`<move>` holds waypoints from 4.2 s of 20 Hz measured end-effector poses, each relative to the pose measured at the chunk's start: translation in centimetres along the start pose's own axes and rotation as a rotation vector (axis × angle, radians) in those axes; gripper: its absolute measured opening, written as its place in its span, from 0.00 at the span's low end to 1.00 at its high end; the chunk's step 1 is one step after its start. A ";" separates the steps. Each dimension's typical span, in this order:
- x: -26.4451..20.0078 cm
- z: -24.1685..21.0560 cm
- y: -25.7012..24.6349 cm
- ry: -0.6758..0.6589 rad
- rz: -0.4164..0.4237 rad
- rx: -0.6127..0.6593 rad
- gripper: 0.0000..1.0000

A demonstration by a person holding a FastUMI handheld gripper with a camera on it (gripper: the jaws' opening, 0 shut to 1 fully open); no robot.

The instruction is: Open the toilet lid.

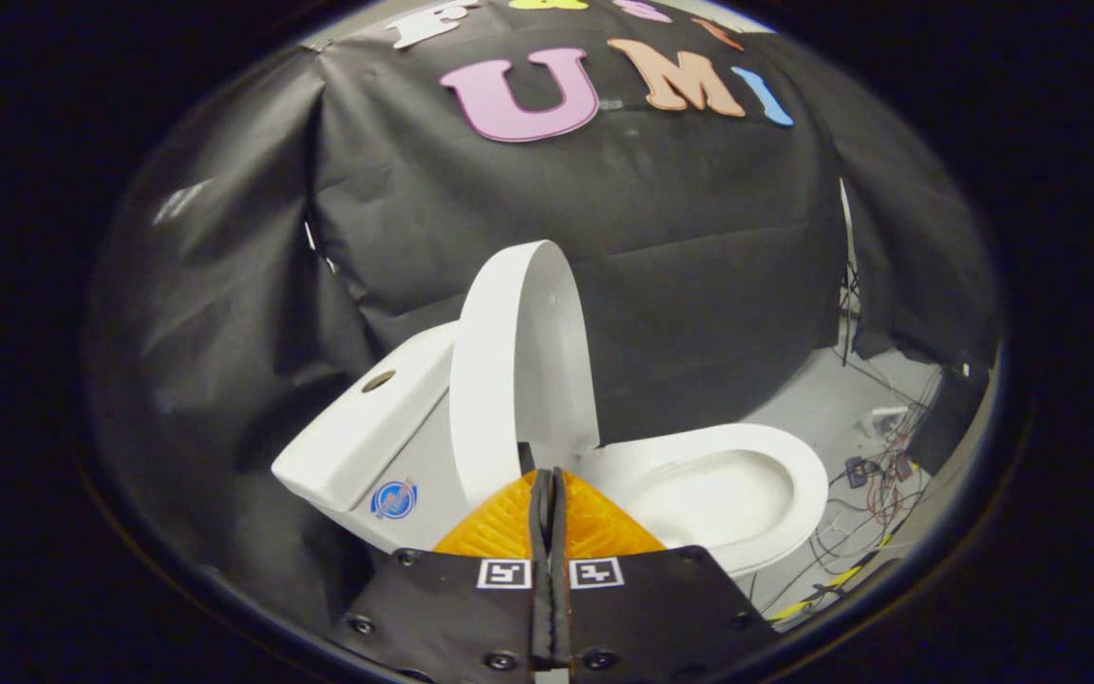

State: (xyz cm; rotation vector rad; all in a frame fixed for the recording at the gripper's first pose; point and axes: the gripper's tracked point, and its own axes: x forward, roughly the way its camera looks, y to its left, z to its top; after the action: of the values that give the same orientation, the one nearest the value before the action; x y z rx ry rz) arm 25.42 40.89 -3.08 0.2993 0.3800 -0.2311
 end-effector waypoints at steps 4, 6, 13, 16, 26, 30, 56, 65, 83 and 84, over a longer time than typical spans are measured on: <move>0.5 0.1 2.0 -0.012 -0.001 -0.015 0.00; 0.7 0.0 3.3 -0.020 0.001 -0.043 0.00; 1.4 -0.4 6.8 -0.036 -0.033 -0.116 0.00; 1.6 -1.0 8.0 -0.040 -0.039 -0.150 0.02; 1.9 -0.7 9.5 -0.099 -0.143 -0.199 0.02; 2.1 -0.6 9.9 -0.113 -0.192 -0.290 0.04; -3.9 3.2 10.4 -0.290 -0.118 -0.422 0.98; -9.4 4.5 10.0 -0.356 0.032 -0.373 0.98; -9.7 1.3 1.6 -0.263 0.008 -0.371 0.98; -9.7 0.2 0.3 -0.253 0.004 -0.373 0.98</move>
State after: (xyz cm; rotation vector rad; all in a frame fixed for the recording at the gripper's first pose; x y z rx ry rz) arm 16.78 42.68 0.95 -0.0966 0.1657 -0.1867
